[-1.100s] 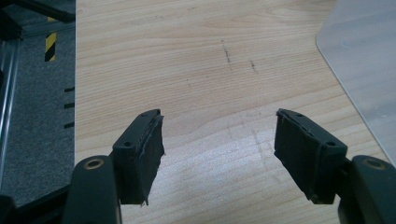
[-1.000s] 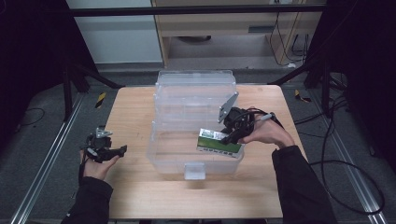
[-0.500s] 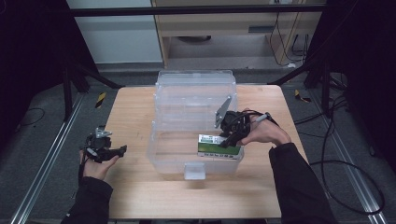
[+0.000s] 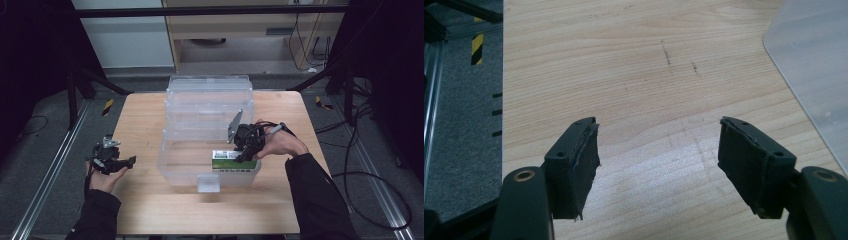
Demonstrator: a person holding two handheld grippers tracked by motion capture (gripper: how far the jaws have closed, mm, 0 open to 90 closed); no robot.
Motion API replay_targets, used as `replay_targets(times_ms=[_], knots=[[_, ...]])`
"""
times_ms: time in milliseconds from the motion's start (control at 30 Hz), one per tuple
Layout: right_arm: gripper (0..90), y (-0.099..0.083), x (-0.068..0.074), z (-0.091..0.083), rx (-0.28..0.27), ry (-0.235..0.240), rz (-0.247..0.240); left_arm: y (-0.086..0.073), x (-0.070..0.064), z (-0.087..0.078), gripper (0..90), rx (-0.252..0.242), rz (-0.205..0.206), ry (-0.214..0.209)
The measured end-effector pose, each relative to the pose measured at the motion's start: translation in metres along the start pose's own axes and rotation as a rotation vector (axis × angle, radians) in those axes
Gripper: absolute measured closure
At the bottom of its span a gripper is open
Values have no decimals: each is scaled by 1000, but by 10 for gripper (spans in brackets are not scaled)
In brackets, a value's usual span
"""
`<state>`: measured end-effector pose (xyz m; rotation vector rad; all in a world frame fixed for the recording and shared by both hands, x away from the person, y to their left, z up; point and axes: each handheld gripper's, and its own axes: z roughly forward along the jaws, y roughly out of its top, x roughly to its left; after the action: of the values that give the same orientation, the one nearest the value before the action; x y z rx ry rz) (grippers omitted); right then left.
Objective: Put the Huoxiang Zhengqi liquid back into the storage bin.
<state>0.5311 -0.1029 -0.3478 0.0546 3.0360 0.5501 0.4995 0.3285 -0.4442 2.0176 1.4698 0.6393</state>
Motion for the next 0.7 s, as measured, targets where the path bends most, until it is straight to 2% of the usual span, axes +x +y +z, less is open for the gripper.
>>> replay_targets(times_ms=[367, 533, 700], knots=[[637, -3, 0, 13, 15, -2, -3, 0, 0, 0, 316, 0, 1, 1], [636, -5, 1, 19, 26, 1, 13, 0, -1, 1, 316, 1, 2, -1], [635, -6, 3, 23, 29, -2, 2, 0, -1, 1, 316, 3, 2, -1]])
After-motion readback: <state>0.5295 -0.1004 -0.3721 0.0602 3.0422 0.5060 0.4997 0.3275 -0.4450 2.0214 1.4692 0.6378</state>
